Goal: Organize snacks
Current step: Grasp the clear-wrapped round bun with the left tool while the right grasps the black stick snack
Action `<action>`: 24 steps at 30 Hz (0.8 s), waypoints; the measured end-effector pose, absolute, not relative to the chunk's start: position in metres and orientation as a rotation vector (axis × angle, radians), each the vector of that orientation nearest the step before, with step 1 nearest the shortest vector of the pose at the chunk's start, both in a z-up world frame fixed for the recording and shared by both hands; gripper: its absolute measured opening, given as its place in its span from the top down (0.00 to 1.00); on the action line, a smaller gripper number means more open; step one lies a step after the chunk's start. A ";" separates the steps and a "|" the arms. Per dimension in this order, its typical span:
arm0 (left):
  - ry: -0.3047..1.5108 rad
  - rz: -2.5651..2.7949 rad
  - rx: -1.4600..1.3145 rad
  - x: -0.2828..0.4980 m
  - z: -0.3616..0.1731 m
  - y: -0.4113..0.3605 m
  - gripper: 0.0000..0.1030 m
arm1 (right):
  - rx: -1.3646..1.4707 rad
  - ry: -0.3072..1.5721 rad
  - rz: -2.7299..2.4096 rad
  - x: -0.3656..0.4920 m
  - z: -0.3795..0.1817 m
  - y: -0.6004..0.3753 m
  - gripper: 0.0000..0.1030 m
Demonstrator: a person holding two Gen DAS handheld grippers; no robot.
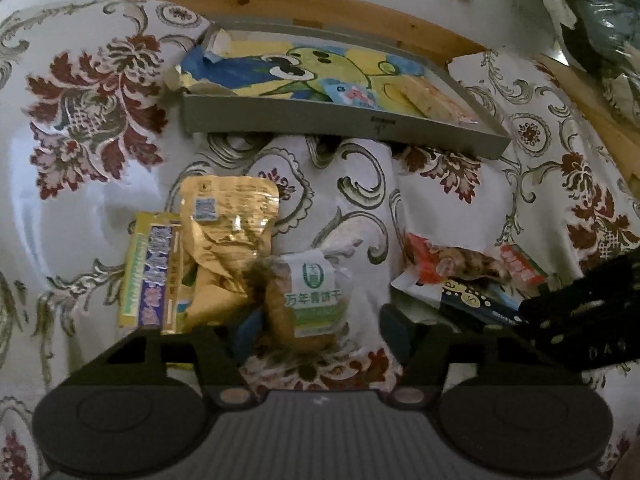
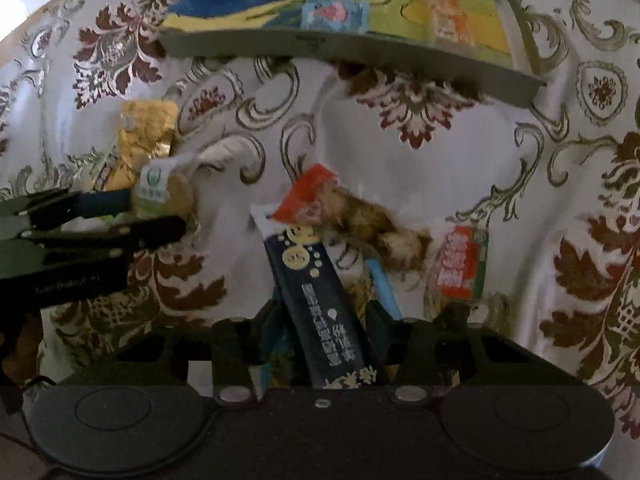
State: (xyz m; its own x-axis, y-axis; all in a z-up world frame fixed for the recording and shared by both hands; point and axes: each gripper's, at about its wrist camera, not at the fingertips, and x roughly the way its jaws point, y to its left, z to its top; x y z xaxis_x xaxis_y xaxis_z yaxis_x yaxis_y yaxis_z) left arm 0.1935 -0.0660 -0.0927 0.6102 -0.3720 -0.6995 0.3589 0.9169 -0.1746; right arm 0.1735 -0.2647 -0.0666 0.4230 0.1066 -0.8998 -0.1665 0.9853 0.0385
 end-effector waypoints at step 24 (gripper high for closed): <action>0.866 -0.423 -0.011 0.197 -0.106 -0.077 0.46 | 0.006 1.126 0.166 0.172 -0.075 -0.256 0.60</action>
